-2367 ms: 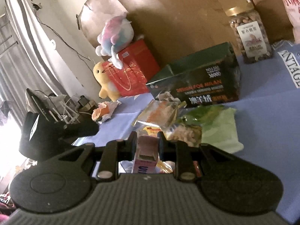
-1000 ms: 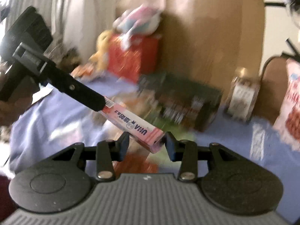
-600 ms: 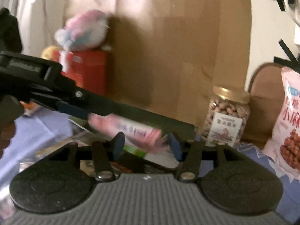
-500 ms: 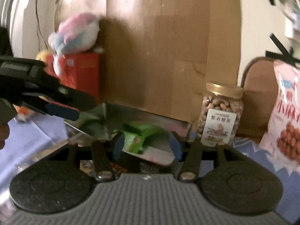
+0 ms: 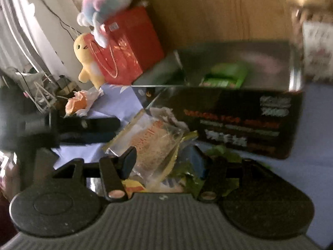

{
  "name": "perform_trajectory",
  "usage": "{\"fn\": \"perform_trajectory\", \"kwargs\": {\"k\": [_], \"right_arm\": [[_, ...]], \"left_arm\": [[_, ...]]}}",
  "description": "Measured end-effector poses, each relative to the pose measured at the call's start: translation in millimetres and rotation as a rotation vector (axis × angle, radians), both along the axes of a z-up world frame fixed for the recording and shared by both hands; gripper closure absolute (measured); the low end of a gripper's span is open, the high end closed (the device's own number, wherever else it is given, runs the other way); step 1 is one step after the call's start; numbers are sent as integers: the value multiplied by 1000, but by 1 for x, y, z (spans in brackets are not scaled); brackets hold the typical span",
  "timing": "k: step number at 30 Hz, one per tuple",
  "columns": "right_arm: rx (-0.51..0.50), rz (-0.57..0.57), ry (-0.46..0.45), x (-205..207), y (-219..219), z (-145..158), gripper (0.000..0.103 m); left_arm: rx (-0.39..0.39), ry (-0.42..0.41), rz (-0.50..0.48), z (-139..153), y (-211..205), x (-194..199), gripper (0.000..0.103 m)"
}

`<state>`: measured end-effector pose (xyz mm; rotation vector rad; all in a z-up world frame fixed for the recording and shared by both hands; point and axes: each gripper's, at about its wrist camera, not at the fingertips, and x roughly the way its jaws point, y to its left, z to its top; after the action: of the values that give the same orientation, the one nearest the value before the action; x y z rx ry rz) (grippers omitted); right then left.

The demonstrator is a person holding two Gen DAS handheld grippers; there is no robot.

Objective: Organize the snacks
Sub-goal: 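Grasp the clear bag with a round cookie using the left tool, then carry the cookie bag into the black box and open the left tool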

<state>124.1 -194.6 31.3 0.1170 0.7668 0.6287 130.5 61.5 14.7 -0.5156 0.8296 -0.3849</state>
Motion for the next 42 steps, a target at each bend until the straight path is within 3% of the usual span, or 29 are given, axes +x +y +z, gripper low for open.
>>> {"fn": "perform_trajectory", "kwargs": {"k": [2, 3, 5, 9, 14, 17, 22, 27, 29, 33, 36, 41, 42], "right_arm": [[6, 18, 57, 10, 4, -5, 44], [9, 38, 75, 9, 8, -7, 44], [-7, 44, 71, 6, 17, -6, 44], [15, 60, 8, -6, 29, 10, 45], [20, 134, -166, -59, 47, 39, 45], [-27, 199, -248, -94, 56, 41, 44], [-123, 336, -279, -138, 60, 24, 43], [-191, 418, -202, -152, 60, -7, 43], [-230, 413, -199, -155, 60, -16, 43], [-261, 433, -222, -161, 57, -19, 42], [-296, 444, -272, -169, 57, -21, 41], [-351, 467, -307, -173, 65, -34, 34], [-369, 469, -317, -174, 66, -38, 36]], "left_arm": [[4, -13, -8, -4, -4, -2, 28], [10, -15, -14, -5, -7, -1, 45], [-30, -18, -5, -5, -3, -3, 50], [-71, -93, 27, 15, 12, -21, 50], [-87, -206, 52, 49, 33, -67, 48], [-94, -221, 53, 53, 39, -97, 48], [-110, -148, 49, 25, 46, -144, 47], [-122, -19, 60, -15, 43, -167, 47], [-115, -35, 65, -19, 41, -173, 46], [-110, -58, 72, -9, 46, -175, 25], [-120, -90, 96, -2, 54, -179, 20], [-85, -41, 67, -10, 49, -175, 27], [-71, -27, 49, -13, 45, -174, 38]]}}
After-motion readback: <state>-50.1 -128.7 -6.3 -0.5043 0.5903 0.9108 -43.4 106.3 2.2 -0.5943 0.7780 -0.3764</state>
